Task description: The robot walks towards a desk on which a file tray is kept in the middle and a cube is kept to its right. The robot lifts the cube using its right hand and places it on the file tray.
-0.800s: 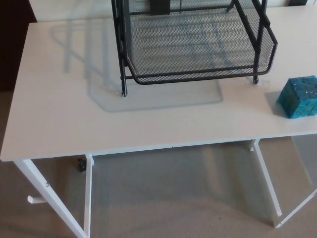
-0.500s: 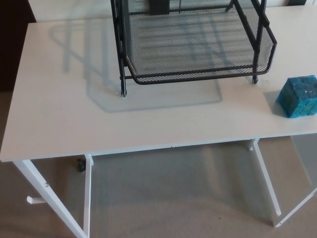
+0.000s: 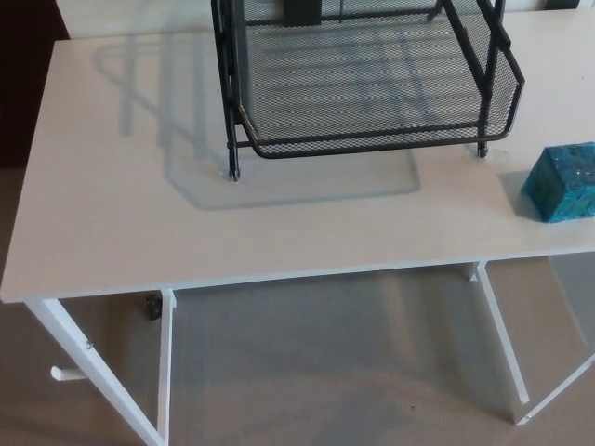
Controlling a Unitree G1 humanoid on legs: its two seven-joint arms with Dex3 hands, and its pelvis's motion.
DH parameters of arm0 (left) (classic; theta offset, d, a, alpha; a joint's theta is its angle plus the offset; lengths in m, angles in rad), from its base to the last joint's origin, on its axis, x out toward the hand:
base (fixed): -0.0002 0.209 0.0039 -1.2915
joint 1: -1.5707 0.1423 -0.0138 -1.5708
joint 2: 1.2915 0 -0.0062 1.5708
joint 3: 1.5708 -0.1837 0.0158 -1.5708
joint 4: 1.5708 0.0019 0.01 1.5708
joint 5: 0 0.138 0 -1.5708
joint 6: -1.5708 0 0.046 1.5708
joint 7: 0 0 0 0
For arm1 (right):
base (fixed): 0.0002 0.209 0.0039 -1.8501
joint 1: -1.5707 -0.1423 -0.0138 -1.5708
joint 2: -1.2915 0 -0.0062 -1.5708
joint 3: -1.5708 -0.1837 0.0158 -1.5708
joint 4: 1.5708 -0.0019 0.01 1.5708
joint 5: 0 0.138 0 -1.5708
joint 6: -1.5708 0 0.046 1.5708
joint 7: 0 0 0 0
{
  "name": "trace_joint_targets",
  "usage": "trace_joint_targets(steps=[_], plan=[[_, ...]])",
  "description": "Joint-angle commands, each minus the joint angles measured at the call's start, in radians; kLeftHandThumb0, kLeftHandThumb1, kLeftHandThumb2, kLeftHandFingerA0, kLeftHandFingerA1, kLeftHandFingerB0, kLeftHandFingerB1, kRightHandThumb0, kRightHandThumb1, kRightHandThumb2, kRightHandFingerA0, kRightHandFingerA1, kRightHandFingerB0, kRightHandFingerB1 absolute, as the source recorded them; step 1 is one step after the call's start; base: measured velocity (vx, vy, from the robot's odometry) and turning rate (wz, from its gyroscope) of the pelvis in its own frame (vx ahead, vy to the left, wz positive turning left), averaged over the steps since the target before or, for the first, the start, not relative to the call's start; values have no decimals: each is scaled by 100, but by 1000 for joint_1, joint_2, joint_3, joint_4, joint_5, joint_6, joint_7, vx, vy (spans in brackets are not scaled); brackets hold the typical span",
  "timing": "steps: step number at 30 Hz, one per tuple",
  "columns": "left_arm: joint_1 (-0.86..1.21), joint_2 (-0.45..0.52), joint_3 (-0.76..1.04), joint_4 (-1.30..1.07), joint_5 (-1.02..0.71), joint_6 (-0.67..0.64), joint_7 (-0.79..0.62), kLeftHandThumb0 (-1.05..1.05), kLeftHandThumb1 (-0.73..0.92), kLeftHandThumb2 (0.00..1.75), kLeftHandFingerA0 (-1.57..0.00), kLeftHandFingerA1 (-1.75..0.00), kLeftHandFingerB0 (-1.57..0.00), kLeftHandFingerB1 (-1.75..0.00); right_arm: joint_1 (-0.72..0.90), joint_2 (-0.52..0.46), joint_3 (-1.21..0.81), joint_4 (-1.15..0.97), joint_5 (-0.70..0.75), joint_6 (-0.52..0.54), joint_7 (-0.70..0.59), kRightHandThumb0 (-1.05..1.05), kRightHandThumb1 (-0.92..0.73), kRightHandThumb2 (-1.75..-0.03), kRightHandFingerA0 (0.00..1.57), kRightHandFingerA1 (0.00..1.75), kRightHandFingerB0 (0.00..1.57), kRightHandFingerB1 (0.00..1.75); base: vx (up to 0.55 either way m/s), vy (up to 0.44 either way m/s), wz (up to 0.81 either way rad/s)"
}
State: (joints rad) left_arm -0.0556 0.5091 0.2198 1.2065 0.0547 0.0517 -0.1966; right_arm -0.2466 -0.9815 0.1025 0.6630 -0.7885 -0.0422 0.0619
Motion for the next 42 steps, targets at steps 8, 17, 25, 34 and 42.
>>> trace_joint_targets(steps=[8,17,25,34,42], plan=[[-6,10,123,-17,-116,-67,-35,-103,92,72,-39,-106,-18,-90,-382,133,-241,-89,552,112,499,-73,-50,-85,10,41,0,13,0,0,0],[-11,22,110,0,-95,-73,-53,-102,92,71,-35,-107,-19,-92,-464,217,-113,-37,425,114,526,-72,-46,-84,1,32,0,16,0,0,0],[-8,20,101,7,-74,-83,-44,-96,69,124,-46,-90,-21,-74,-588,246,-9,109,309,58,508,-74,-47,-85,2,35,1,18,0,0,0],[-1,22,106,-3,-84,-70,-54,-105,92,71,-39,-105,-22,-89,-681,282,99,219,275,40,477,-75,-48,-87,9,51,0,22,0,0,0],[10,25,89,-12,-79,-80,-60,-105,92,72,-41,-109,-21,-91,-730,314,187,282,250,48,464,-76,-50,-86,13,52,1,21,0,0,0]])
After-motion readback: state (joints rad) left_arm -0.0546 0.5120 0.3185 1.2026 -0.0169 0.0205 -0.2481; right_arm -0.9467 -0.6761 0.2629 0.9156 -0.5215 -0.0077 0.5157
